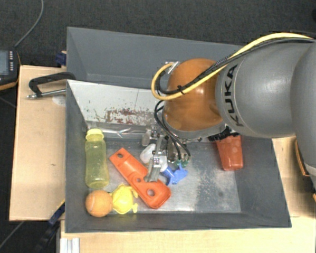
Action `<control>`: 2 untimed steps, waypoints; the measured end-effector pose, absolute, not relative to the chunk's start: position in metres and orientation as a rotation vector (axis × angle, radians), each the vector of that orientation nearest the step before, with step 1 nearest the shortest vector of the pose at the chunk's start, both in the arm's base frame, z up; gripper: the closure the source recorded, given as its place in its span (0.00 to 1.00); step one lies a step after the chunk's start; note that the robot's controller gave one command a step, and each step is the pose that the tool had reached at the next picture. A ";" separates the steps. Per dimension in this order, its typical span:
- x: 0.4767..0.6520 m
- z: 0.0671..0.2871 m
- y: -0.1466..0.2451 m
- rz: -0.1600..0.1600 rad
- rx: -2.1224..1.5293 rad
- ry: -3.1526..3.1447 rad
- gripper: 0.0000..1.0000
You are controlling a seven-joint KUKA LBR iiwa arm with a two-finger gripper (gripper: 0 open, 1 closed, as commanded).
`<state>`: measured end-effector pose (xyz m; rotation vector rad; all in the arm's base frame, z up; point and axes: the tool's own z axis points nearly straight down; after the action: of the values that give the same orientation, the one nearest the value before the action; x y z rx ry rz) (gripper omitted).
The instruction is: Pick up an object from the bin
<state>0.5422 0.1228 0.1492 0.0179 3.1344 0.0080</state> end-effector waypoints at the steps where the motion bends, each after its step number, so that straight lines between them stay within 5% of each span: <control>1: 0.514 0.077 0.111 0.004 0.154 3.138 1.00; 2: 0.514 0.077 0.111 0.004 0.155 3.138 1.00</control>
Offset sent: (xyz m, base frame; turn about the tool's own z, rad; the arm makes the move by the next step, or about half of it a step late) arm 0.0000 0.0000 0.0000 0.0000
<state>0.5140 0.1106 0.0774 0.1548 3.1379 0.0039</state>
